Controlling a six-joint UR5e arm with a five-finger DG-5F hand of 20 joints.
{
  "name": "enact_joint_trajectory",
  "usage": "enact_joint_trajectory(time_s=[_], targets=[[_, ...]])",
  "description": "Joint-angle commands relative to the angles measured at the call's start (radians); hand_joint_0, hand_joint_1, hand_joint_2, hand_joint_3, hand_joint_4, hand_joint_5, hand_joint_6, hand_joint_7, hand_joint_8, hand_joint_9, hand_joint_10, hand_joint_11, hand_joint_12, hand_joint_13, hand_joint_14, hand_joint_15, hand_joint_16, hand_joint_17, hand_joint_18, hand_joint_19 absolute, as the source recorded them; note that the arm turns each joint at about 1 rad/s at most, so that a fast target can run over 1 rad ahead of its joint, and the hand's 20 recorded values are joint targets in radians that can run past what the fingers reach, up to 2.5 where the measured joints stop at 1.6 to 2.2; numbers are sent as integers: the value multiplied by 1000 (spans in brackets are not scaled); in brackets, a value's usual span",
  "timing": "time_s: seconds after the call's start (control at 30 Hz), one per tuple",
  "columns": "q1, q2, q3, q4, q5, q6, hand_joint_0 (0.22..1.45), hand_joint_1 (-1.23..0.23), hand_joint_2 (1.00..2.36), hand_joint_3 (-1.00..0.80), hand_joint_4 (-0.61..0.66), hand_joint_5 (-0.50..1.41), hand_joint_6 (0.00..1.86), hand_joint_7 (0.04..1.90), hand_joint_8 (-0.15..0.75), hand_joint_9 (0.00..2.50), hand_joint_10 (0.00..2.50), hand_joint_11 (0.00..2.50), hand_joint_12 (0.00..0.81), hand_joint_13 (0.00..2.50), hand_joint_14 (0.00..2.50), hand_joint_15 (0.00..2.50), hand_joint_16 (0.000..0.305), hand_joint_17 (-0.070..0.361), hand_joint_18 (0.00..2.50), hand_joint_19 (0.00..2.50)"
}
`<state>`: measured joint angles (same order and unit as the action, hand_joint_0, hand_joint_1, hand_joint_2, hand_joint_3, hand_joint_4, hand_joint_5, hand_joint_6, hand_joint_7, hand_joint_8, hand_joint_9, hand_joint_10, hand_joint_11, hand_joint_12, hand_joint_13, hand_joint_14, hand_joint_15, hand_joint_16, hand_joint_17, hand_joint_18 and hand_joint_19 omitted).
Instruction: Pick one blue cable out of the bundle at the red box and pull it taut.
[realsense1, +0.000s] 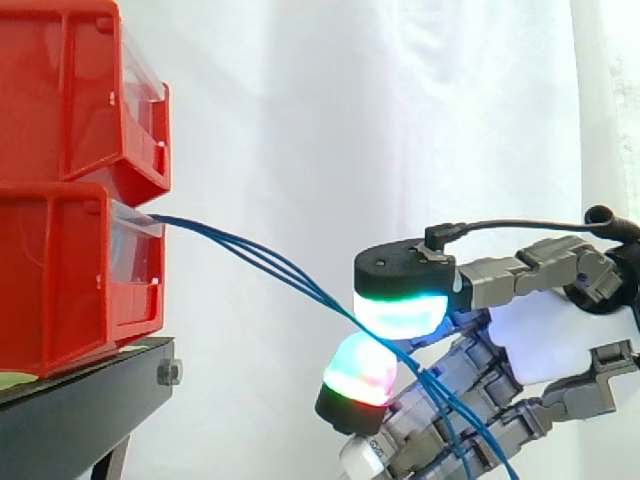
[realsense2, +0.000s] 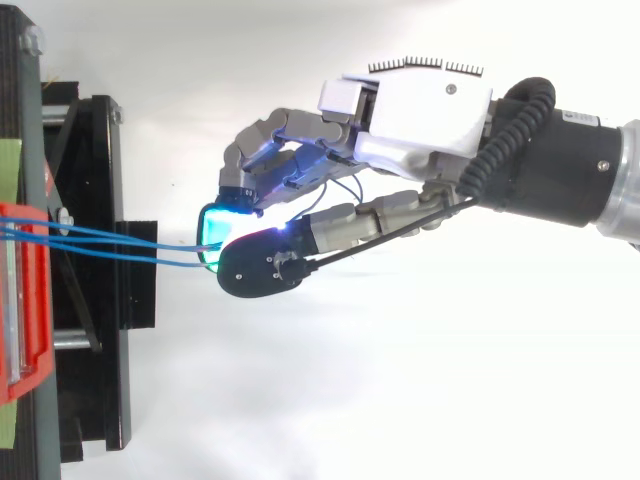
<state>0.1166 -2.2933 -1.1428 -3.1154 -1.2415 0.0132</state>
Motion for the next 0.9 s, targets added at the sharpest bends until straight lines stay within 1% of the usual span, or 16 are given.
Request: enact_joint_trajectory(time_s=[0.0, 0.17, 0.33, 0.4, 0.43, 0.47, 0.5, 0.57, 0.67, 0.87], targets=[[0, 0, 0, -5, 1, 8, 710, -859, 1025, -11, -107, -176, 926, 1073, 352, 699, 9, 360, 352, 460, 5, 150, 53, 119, 523, 197], [0, 0, 2, -14, 1, 31, 744, -871, 1025, -63, -121, -187, 943, 1028, 347, 703, 8, 373, 352, 468, 6, 150, 52, 117, 517, 208], [2, 0, 3, -29, 1, 51, 770, -876, 1025, -102, -132, -191, 944, 1047, 344, 704, 7, 372, 350, 467, 6, 153, 52, 116, 506, 214], [2, 0, 8, -37, 1, 56, 777, -874, 1025, -109, -125, -193, 944, 1081, 343, 706, 7, 373, 350, 470, 6, 156, 52, 116, 503, 222], [2, 0, 11, -37, 1, 56, 781, -874, 1025, -108, -107, -195, 941, 1139, 343, 707, 7, 374, 349, 470, 6, 155, 52, 116, 499, 231], [2, 0, 15, -46, 1, 59, 798, -865, 1025, -114, -45, -199, 947, 1221, 342, 708, 8, 373, 350, 468, 6, 161, 51, 115, 486, 249], [2, 0, 18, -49, 1, 59, 806, -863, 1025, -118, -45, -199, 947, 1228, 342, 709, 7, 367, 350, 467, 6, 164, 51, 115, 479, 257], [5, 0, 28, -68, 2, 59, 815, -858, 1024, -141, -59, -200, 951, 1203, 342, 709, 7, 364, 350, 465, 6, 167, 51, 115, 473, 257], [5, 0, 34, -92, 4, 60, 829, -858, 1023, -162, -70, -205, 955, 1146, 337, 705, 7, 363, 347, 457, 6, 160, 50, 113, 457, 260], [5, 0, 34, -94, 5, 70, 852, -848, 1021, -225, -93, -209, 949, 1080, 309, 692, 7, 351, 341, 443, 5, 144, 46, 104, 407, 230]])
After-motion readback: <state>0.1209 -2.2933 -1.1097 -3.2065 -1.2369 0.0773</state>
